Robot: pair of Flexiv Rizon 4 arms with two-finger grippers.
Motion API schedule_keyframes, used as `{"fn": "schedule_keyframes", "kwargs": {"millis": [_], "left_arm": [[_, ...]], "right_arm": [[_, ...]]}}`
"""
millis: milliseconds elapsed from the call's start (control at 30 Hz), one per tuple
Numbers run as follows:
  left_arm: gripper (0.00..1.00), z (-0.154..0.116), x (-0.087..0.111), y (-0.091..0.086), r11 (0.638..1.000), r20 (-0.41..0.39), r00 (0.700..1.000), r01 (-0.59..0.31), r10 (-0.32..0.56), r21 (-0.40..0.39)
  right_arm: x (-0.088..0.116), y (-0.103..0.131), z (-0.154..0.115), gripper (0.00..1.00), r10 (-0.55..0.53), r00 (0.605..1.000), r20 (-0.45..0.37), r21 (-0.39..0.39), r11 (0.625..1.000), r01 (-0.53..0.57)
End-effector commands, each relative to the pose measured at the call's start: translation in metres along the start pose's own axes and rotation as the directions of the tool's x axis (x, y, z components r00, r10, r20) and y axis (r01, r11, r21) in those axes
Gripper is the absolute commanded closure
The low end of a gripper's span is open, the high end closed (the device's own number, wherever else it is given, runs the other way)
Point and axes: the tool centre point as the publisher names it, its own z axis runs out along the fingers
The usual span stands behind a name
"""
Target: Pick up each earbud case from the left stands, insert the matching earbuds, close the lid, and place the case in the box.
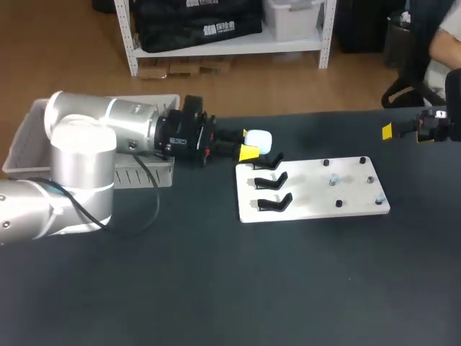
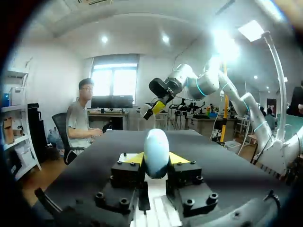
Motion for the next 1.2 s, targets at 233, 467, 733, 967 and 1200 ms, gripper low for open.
{"fn": "schedule_keyframes", "kwargs": {"millis": [233,467,733,967,1200], "left_arm": [[1.00,-0.018,-0.014,-0.025,0.995,0.041,0.999,-0.004,0.008,-0.102],[1.00,-0.018,-0.014,-0.025,0.995,0.041,0.999,-0.004,0.008,-0.102],[1.00,-0.018,-0.014,-0.025,0.995,0.041,0.999,-0.004,0.008,-0.102],[1.00,-0.010,-0.018,-0.037,0.993,0.034,0.998,-0.047,0.051,-0.112],[1.00,0.002,-0.020,-0.047,0.991,0.058,0.994,-0.084,0.090,-0.102]], "right_arm": [[0.000,-0.001,0.000,0.00,-0.001,1.000,-0.001,-0.004,1.000,0.001],[0.000,-0.001,0.000,0.00,-0.001,1.000,-0.001,-0.004,1.000,0.001],[0.000,-0.001,0.000,0.00,-0.001,1.000,-0.001,-0.004,1.000,0.001],[0.002,0.004,-0.003,0.00,-0.020,1.000,-0.014,-0.008,1.000,0.020],[0.015,0.029,-0.018,0.00,-0.063,0.998,-0.004,-0.062,0.996,0.063]]}}
